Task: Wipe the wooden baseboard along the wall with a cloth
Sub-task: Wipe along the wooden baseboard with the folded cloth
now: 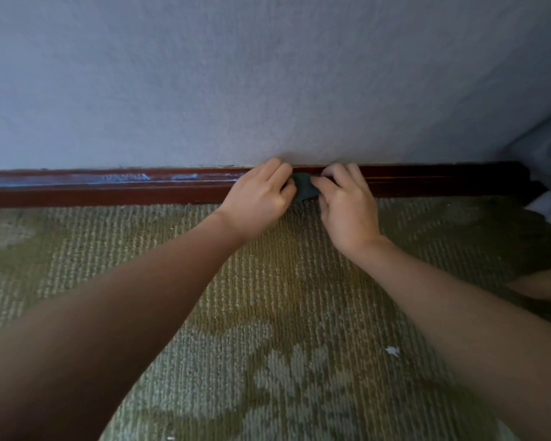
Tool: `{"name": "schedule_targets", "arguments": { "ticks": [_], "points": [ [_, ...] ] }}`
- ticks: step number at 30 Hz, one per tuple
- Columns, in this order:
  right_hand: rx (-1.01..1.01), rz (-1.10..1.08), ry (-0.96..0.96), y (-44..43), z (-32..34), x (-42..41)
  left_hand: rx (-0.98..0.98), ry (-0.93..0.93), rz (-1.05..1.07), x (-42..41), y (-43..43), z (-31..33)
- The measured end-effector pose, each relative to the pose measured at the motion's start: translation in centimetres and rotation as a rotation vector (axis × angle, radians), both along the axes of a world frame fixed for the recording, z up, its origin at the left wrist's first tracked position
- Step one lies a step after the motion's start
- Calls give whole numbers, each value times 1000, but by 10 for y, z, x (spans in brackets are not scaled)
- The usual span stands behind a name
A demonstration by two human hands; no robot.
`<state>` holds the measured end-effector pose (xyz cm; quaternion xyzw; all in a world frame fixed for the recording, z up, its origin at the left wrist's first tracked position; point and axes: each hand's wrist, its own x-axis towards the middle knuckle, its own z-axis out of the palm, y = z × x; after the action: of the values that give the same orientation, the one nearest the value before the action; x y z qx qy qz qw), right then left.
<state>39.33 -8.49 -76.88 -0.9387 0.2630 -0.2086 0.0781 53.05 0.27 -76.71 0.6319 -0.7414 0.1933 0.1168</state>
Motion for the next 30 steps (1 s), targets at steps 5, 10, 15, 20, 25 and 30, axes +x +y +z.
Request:
{"name": "schedule_targets", "arguments": {
  "ticks": [5,10,15,20,25,30],
  "points": [
    [54,-65,45,5,5,8,21,-13,25,-2,0,1],
    [-3,27,63,-6,7,-4,3,-16,20,-2,0,-4],
    [-2,-23,32,8,4,8,-3,60,76,-9,-2,-7],
    [0,95,49,-10,3,-6,1,52,37,5,10,-6],
    [25,17,-42,5,-4,7,-10,137,89,-4,7,-5],
    [39,67,0,-1,-4,7,0,158,112,0,9,-5]
  ]
}}
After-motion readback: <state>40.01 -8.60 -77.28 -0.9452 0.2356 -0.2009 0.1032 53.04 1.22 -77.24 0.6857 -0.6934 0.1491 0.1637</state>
